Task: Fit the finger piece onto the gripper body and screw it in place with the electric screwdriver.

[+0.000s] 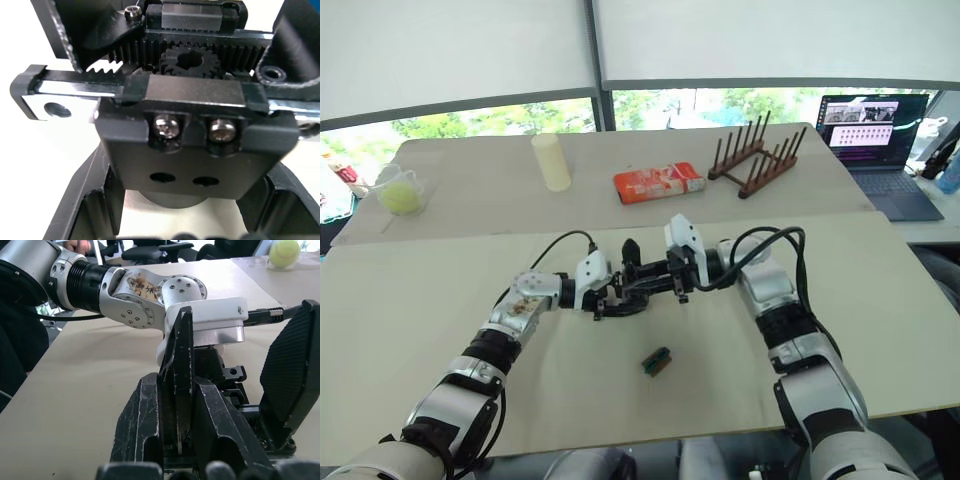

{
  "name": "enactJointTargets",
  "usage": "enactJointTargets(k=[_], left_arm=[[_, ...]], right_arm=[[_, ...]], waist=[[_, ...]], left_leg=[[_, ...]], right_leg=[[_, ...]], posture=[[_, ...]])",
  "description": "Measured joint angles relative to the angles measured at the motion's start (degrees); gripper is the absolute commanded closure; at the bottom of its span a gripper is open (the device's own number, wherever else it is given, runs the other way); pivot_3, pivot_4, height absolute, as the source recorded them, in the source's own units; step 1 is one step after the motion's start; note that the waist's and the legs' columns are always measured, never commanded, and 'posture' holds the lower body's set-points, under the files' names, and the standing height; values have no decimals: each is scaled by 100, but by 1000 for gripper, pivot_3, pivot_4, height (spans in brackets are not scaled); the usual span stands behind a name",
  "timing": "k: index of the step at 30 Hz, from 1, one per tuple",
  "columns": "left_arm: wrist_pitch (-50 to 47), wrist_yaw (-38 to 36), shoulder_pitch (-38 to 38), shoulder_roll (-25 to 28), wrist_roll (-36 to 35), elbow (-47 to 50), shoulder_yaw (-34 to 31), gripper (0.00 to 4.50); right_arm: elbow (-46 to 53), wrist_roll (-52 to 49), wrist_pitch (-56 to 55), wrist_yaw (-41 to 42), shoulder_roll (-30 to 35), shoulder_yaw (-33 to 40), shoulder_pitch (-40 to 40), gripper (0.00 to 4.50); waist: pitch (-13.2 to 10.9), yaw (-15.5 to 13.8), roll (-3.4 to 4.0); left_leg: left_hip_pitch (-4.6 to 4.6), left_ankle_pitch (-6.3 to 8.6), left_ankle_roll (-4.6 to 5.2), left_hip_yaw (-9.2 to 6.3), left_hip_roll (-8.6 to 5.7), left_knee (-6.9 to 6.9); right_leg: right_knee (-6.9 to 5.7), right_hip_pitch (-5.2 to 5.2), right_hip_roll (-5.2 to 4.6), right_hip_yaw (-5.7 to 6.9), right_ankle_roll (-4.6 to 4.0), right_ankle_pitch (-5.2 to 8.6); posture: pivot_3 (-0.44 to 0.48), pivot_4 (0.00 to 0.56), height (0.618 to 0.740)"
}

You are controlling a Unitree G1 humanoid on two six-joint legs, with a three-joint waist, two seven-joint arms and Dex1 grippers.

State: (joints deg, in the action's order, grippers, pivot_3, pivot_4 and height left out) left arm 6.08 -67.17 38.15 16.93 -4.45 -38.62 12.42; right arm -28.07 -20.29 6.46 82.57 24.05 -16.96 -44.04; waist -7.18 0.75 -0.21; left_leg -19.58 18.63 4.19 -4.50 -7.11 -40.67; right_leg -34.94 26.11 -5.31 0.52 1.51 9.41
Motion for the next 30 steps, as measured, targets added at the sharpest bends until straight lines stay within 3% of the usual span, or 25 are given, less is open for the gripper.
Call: enactJointTargets(k=[14, 16, 21, 30], left_arm=[[15, -8, -4, -2, 0, 9, 0, 2153], [26, -8, -2, -19, -1, 10, 0, 2153], [79, 0, 34, -22, -13, 6, -24, 2153], [168, -60, 90, -109, -15, -138, -63, 2153]], right_arm=[[282, -1, -187, -185, 2, 111, 258, 4117], [359, -2, -210, -206, -5, 199, 286, 3101], [639, 99, -54, -178, 192, 242, 463, 1461], [1726, 58, 550, -279, 979, 750, 723, 1418]], waist=[[1, -3, 0], [1, -3, 0], [-13, -9, 7], [-17, -55, 4]], left_leg=[[-3, 0, 0, 0, 0, 1], [-8, 0, 0, 0, 0, 0], [-50, -1, 0, 1, -4, -14], [-77, -1, 0, 0, -6, -16]], right_leg=[[1, 3, 0, 0, 0, 0], [1, 6, 0, 1, 0, 0], [0, 35, -2, 4, 0, 0], [2, 59, -7, 6, 0, 0]], posture=[[0, 150, 740], [0, 150, 740], [0, 150, 740], [0, 150, 740]])
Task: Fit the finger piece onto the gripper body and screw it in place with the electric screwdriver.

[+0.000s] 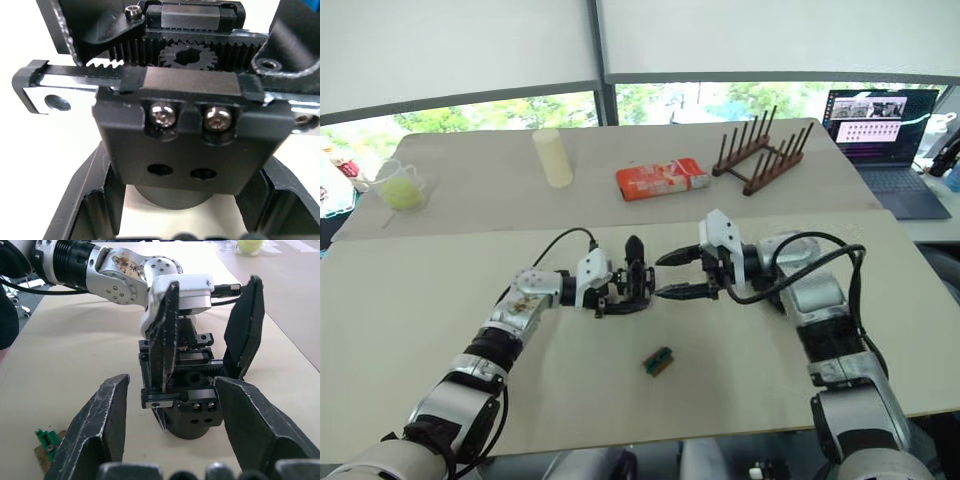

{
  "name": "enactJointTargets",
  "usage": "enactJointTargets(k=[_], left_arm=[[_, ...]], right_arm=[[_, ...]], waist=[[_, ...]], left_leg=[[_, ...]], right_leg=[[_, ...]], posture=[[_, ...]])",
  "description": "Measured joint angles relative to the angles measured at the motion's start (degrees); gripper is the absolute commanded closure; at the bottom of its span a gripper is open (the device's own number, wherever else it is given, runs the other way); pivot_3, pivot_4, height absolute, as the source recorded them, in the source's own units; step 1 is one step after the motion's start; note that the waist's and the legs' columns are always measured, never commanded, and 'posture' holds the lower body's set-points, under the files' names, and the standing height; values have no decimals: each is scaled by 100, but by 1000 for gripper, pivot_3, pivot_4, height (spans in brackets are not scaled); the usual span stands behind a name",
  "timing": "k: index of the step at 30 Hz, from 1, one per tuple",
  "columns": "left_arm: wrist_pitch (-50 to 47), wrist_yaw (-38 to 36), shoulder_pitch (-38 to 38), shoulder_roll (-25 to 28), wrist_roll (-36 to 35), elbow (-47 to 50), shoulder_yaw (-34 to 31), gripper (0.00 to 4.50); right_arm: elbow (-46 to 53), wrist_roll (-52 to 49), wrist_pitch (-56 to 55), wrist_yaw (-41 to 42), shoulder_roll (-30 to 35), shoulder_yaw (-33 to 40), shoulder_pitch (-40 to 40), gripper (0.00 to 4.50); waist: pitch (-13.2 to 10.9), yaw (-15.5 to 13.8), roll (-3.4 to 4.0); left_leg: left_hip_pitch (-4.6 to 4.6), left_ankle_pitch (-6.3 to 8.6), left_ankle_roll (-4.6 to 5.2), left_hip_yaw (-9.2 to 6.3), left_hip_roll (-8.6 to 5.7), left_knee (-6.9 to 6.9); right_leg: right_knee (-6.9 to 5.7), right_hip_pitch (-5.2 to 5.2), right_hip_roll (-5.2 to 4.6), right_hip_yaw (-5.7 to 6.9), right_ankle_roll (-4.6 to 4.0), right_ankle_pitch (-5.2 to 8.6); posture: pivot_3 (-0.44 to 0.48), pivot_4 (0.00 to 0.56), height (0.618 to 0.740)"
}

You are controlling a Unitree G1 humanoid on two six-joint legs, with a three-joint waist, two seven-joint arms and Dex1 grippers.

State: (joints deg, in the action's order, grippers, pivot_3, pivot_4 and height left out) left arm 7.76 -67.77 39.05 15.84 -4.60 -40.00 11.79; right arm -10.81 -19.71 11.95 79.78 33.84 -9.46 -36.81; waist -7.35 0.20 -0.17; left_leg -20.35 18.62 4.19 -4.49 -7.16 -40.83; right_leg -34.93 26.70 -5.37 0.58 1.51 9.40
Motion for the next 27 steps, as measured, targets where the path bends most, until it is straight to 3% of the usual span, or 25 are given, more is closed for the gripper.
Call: enactJointTargets(k=[4, 5, 7, 8, 10, 16, 19, 23, 27], left_arm=[[109, 81, 61, -104, 12, -157, 12, 2153], [102, 88, 65, -104, 12, -165, 15, 1100], [41, 87, 46, 6, 18, -169, 13, 219], [2, 67, 6, 95, 7, -113, 4, 0], [-147, -37, -230, 361, -29, 299, -28, 0], [-1223, -570, -1203, 1514, -546, 2051, -263, 0], [-1950, -811, -1377, 1945, -955, 3051, -375, 0], [-2938, -1126, -1535, 2741, -1627, 4607, -544, 0], [-3476, -1095, -1554, 2974, -2013, 5276, -645, 0]], right_arm=[[777, -164, 414, -72, 499, 163, 489, 1418], [1038, -212, 627, -123, 734, 259, 631, 1418], [1458, -334, 1131, -269, 1193, 509, 852, 858], [1640, -413, 1452, -349, 1428, 628, 936, 616], [2065, -517, 2377, -599, 2041, 831, 1071, 14], [2005, -375, 4273, -1136, 3261, 723, 559, 14], [1483, -167, 4614, -1130, 3321, 241, -88, 14], [163, 561, 4770, -621, 3283, -1087, -1188, 14], [-873, 1200, 4482, -193, 2941, -1912, -1760, 14]], waist=[[-3, -83, -3], [-3, -95, -3], [-4, -96, -5], [-5, -87, -5], [-6, -60, -3], [-20, -55, -1], [-34, -83, 0], [-76, -90, 1], [-99, -76, 4]], left_leg=[[-4, 1, 1, 0, -2, -2], [-4, 1, 2, 0, -2, -3], [-6, 1, 3, 1, -1, -2], [-5, 2, 2, 1, 1, -2], [-4, 2, 2, 5, 9, 2], [-3, 10, 7, 9, 19, 7], [-7, 15, 16, 14, 12, 5], [-11, 18, 21, 17, 5, 5], [-12, 17, 20, 18, 6, 6]], right_leg=[[3, -1, -3, 1, 0, 0], [5, -2, -3, 1, 1, 0], [5, -1, -4, -1, 0, 0], [4, 0, -4, -2, 0, 0], [2, 2, -7, -12, -2, 1], [5, 4, -8, -18, -11, 1], [15, 0, -18, -15, -11, 1], [26, -1, -22, -6, -9, 1], [33, 2, -17, 9, -8, 0]], posture=[[0, 150, 740], [0, 150, 740], [0, 150, 740], [0, 150, 740], [0, 150, 740], [0, 150, 740], [0, 150, 740], [0, 150, 740], [0, 150, 740]])
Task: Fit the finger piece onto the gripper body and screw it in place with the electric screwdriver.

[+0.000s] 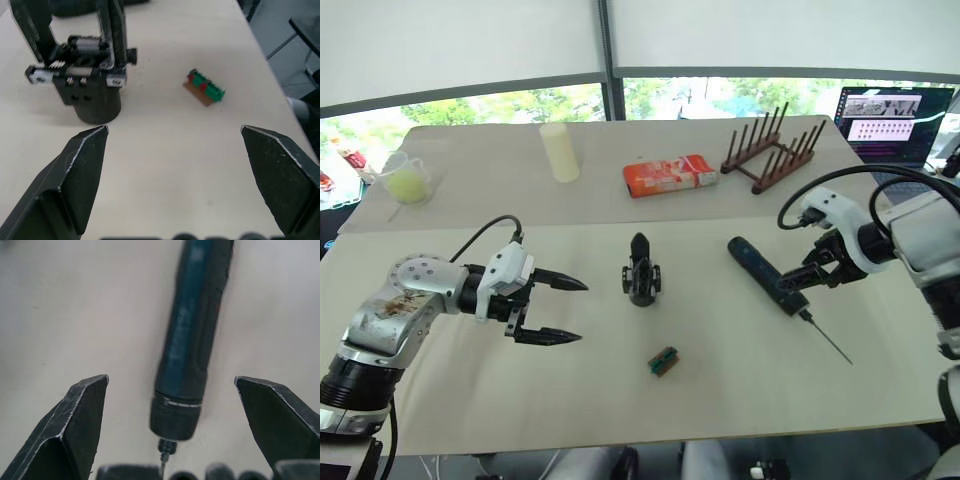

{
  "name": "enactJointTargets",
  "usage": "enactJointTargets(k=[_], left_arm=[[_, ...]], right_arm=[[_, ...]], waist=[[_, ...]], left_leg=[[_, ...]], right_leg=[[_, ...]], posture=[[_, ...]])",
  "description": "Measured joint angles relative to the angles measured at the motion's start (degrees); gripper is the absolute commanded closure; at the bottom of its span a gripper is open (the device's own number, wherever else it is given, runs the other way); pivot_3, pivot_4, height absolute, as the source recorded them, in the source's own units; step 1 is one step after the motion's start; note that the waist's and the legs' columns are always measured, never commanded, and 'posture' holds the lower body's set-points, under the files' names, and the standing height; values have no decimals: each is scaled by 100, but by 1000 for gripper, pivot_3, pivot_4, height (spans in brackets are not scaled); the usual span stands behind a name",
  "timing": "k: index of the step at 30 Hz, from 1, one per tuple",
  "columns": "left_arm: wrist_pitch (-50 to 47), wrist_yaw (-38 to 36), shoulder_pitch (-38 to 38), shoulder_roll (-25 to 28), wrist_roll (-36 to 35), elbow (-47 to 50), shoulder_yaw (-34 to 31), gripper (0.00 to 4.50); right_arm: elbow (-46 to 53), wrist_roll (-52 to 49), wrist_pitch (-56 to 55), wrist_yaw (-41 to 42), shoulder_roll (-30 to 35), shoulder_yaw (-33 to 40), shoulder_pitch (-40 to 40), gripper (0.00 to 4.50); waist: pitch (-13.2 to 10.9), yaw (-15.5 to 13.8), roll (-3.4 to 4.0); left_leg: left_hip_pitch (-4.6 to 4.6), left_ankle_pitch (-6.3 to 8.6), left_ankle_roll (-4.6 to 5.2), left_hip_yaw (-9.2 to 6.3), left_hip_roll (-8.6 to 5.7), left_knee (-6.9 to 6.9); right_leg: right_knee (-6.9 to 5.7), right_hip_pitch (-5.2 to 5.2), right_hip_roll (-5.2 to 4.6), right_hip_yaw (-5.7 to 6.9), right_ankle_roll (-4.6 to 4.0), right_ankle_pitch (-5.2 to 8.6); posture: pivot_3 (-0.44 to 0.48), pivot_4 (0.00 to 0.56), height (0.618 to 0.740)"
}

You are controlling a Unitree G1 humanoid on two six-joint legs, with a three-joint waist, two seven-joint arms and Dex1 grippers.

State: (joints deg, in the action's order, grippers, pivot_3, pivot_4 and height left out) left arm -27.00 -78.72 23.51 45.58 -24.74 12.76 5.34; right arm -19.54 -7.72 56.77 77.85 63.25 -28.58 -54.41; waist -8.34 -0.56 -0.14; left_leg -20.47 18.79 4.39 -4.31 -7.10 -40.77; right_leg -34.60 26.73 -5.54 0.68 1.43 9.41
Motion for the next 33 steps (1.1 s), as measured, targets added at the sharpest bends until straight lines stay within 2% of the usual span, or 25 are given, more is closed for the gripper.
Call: enactJointTargets(k=[7, 17, 20, 25, 27, 31, 33], left_arm=[[-690, 273, 261, 157, -626, 817, -215, 0], [-805, 557, 275, 166, -697, 933, -231, 0], [-805, 602, 276, 165, -698, 934, -231, 0], [-772, 613, 296, 141, -689, 897, -188, 0], [-740, 612, 306, 139, -688, 892, -177, 0], [-650, 589, 357, 135, -686, 874, -143, 0], [-624, 568, 366, 134, -685, 853, -129, 0]], right_arm=[[-1780, 973, -804, 574, -960, -822, -582, 14], [-2724, 1846, -1078, 923, -1505, -934, -942, 14], [-2803, 1983, -1035, 913, -1582, -885, -942, 802], [-2826, 2063, -969, 913, -1648, -770, -915, 2523], [-2809, 2071, -1106, 906, -1634, -684, -872, 2599], [-2506, 2110, -3345, 753, -1262, -582, -546, 2599], [-2487, 2119, -3842, 707, -1220, -499, -486, 2599]], waist=[[-29, 54, -1], [-30, 56, 0], [-30, 54, 1], [-30, 77, 1], [-30, 89, 1], [-30, 87, 1], [-31, 109, 1]], left_leg=[[-29, -7, -11, -1, 1, -6], [-2, -12, -22, -2, -1, -18], [23, -8, -30, -7, -1, -15], [23, -9, -28, -11, 1, -15], [23, -9, -29, -11, 0, -15], [23, -1, -43, -6, -8, -15], [22, 3, -50, -1, -7, -15]], right_leg=[[-13, 32, 0, 3, -1, -1], [-28, 4, 3, 4, -5, -2], [-27, -21, 4, 2, -5, -2], [-27, -20, 8, 2, -5, -2], [-27, -21, 7, 2, -5, -2], [-28, -17, 12, 9, -3, -2], [-29, -12, 10, 8, -3, -2]], posture=[[0, 150, 740], [0, 150, 740], [0, 150, 740], [0, 150, 740], [0, 150, 740], [0, 150, 740], [0, 150, 740]])
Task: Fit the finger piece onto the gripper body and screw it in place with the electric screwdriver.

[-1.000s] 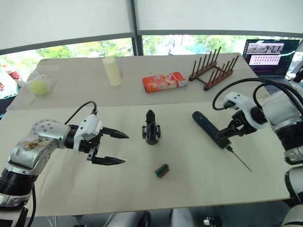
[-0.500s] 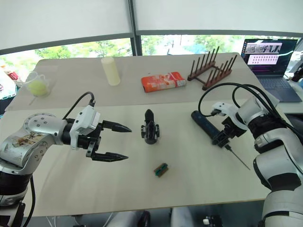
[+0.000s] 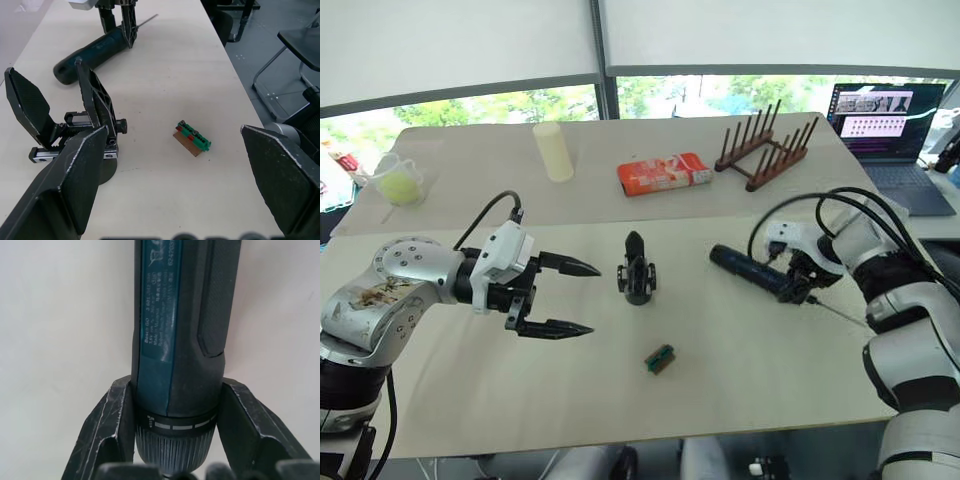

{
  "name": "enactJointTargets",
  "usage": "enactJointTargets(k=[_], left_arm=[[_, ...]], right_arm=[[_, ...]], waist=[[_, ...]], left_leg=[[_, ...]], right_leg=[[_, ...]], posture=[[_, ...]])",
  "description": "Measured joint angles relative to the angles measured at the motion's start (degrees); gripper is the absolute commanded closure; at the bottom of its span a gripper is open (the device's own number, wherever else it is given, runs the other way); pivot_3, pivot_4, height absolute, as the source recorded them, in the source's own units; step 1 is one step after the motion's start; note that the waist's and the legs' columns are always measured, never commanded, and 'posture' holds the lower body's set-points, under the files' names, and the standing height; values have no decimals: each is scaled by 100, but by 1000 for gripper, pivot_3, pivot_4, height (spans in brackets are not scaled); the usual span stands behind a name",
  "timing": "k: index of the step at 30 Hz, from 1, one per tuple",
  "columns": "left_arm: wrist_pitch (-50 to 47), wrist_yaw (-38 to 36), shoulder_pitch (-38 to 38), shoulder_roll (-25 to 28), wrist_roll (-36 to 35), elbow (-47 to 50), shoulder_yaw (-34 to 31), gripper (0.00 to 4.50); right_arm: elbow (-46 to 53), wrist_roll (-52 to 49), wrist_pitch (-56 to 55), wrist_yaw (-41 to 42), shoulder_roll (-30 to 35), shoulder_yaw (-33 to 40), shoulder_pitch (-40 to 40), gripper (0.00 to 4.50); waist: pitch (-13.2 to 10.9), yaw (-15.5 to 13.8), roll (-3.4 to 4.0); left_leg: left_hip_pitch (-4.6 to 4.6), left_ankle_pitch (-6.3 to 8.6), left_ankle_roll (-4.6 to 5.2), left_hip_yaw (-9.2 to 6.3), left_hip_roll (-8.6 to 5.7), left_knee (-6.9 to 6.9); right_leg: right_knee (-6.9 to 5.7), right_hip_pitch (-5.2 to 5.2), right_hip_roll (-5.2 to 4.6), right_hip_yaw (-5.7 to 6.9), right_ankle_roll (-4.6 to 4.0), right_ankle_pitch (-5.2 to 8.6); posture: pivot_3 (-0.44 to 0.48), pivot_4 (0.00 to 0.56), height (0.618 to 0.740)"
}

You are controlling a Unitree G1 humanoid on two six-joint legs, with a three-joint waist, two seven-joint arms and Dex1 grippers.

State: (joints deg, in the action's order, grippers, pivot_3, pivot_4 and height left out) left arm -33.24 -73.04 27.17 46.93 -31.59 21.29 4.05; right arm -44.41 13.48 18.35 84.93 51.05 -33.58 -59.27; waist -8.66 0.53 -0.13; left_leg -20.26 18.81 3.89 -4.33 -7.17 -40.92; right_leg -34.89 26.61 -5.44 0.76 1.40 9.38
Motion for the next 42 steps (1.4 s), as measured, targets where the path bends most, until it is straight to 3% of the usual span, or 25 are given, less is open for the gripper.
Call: enactJointTargets(k=[5, 7, 11, 12, 29, 32, 37, 42], left_arm=[[33, -21, 162, -13, -1, -100, 110, 0], [33, -22, 163, -13, -4, -99, 126, 0], [13, -32, 159, -5, -27, -85, 129, 0], [12, -35, 156, -5, -33, -78, 129, 0], [39, -6, 92, -7, -44, 46, 130, 0], [45, 6, 87, -7, -41, 46, 130, 0], [64, 31, 83, -7, -22, 46, 130, 0], [118, 8, 81, -7, -8, 45, 138, 0]], right_arm=[[152, 90, -694, -140, 25, 283, 227, 2599], [151, 150, -681, -115, 24, 293, 230, 1568], [129, 328, -217, 193, 9, 288, 174, 188], [130, 351, -95, 272, 9, 288, 141, 44], [-319, 766, 687, 327, -351, 334, -91, 44], [-349, 828, 458, 234, -348, 334, -73, 839], [-411, 898, 241, 29, -389, 385, -77, 2555], [-487, 903, 42, 11, -410, 482, -79, 2593]], waist=[[0, 31, 0], [0, 29, -1], [-1, 5, 1], [-1, 6, 1], [3, 29, -5], [3, 27, -6], [3, 28, -6], [3, 47, -6]], left_leg=[[3, -13, 15, 0, 9, 3], [2, -13, 16, -1, 9, 2], [-5, -17, 22, -2, 8, 4], [-5, -17, 22, -1, 7, 5], [9, -16, 21, -3, 9, 2], [11, -16, 21, -4, 8, 1], [11, -16, 20, -7, 11, 3], [11, -16, 20, -7, 12, 3]], right_leg=[[-2, 1, 3, -2, -2, 0], [-2, 1, 3, -4, -2, 0], [-2, 8, 2, -6, -2, 0], [-1, 9, 1, -7, -2, 0], [1, -12, 2, -11, -3, 0], [1, -16, 2, -11, -3, 0], [0, -13, 4, -10, -3, 0], [0, -13, 5, -12, -3, 0]], posture=[[0, 150, 740], [0, 150, 740], [0, 150, 740], [0, 150, 740], [0, 150, 740], [0, 150, 740], [0, 150, 740], [0, 150, 740]])
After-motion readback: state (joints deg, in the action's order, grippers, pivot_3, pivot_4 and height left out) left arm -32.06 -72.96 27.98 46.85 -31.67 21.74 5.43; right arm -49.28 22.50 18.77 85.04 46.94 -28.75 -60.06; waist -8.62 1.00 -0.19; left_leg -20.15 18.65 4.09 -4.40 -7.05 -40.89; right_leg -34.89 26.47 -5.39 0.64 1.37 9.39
